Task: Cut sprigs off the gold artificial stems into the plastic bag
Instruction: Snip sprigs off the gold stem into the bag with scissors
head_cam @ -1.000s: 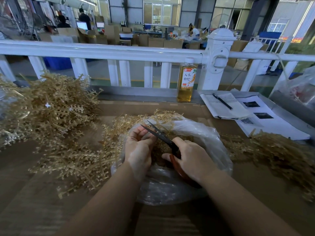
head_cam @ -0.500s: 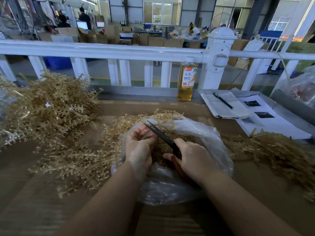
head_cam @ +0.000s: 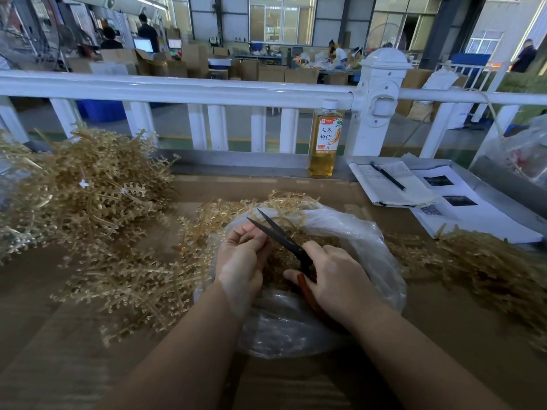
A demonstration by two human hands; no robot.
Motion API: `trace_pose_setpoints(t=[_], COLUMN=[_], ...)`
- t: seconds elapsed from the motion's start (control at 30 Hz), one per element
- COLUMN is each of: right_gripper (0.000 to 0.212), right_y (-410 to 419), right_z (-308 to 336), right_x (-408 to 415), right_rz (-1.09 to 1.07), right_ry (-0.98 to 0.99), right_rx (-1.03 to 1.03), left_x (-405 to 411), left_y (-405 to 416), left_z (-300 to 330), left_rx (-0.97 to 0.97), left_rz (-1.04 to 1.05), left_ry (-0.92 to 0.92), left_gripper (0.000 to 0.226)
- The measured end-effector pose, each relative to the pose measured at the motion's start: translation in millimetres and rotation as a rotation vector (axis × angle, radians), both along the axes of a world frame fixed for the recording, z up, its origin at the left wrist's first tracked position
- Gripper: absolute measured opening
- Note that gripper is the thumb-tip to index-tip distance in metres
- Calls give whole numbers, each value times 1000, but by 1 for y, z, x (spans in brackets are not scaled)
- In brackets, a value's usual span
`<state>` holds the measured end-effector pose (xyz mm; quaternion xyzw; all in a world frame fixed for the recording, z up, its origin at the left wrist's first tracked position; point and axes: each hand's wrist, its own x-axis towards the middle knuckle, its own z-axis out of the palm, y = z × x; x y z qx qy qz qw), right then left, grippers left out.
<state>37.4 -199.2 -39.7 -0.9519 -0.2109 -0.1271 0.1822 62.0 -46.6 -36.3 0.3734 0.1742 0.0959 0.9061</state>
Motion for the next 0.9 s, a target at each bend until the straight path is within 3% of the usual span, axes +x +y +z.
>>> trace_pose_setpoints(t=[0.33, 0.53, 0.9], right_gripper=[43, 42, 40], right_y=[3, 4, 3], right_z=[1, -1, 0], right_x=[-3, -3, 0], right_rz=[-17, -18, 6], right_ry=[20, -5, -22], right_rx=[-19, -25, 10], left_x=[0, -1, 0], left_y=[7, 7, 3], left_z=[1, 3, -1], left_rx=[-35, -80, 5], left_rz=[-162, -154, -126], left_ry=[50, 75, 46], left_gripper=[22, 32, 34])
